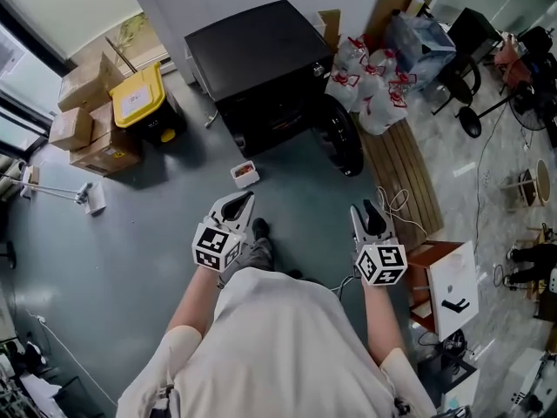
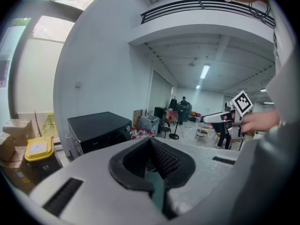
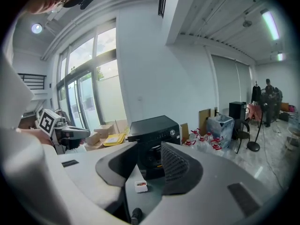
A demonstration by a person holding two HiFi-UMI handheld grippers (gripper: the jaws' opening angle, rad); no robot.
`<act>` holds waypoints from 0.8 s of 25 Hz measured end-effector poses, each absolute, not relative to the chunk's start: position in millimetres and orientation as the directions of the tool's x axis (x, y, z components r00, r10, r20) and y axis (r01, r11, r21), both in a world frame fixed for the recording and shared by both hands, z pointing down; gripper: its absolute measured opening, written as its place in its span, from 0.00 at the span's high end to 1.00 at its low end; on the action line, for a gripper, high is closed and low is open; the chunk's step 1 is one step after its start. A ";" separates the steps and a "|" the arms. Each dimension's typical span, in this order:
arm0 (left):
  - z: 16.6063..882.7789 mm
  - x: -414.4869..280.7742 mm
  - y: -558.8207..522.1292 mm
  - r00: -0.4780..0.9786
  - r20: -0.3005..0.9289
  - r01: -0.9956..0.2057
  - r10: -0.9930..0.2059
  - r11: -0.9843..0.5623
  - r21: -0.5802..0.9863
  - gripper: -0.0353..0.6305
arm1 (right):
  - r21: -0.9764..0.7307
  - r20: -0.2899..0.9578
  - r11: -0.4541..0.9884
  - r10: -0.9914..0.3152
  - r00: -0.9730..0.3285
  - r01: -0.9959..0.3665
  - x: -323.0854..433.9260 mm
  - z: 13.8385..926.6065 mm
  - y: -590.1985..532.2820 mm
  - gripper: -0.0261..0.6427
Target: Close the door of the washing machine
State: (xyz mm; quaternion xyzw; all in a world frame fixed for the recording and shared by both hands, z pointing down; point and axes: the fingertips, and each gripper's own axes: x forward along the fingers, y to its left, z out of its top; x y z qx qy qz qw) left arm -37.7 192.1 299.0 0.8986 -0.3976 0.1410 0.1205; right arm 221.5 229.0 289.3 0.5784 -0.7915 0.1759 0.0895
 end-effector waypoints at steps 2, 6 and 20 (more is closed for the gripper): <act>301.0 -40.9 167.2 0.651 0.353 -0.741 -0.672 -0.663 0.103 0.93 | -0.182 0.348 0.257 -0.886 -0.306 -0.949 214.9 289.5 206.2 0.71; 305.0 -47.9 116.1 0.672 0.367 -0.713 -0.643 -0.695 0.089 0.93 | -0.179 0.350 0.241 -0.891 -0.290 -0.954 200.9 287.3 158.6 0.71; 332.8 -71.8 -15.7 0.743 0.397 -0.619 -0.539 -0.779 0.099 0.93 | -0.128 0.434 0.178 -0.875 -0.217 -0.976 170.5 315.1 60.6 0.71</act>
